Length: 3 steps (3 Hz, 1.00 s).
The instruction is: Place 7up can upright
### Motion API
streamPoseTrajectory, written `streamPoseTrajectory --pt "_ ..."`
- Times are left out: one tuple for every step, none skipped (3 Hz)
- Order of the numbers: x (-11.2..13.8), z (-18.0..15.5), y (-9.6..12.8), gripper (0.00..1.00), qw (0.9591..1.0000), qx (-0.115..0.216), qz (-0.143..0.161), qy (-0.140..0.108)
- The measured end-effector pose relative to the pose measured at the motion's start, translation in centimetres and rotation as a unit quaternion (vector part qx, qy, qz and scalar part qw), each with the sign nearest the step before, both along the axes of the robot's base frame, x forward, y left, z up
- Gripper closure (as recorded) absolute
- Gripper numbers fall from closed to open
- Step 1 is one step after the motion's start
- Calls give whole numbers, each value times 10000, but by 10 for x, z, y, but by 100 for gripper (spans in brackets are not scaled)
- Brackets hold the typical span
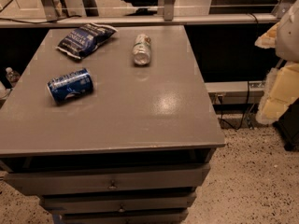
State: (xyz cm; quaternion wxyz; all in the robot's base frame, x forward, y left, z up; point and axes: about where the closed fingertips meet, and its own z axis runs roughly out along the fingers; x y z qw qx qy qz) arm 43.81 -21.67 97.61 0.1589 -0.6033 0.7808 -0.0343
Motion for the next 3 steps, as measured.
streamPoseTrajectory --pt "0 0 0 0 10000 0 0 0" --pt "12 3 2 0 9999 22 66 -123" --pt "45 2 11 0 9983 53 502 -291"
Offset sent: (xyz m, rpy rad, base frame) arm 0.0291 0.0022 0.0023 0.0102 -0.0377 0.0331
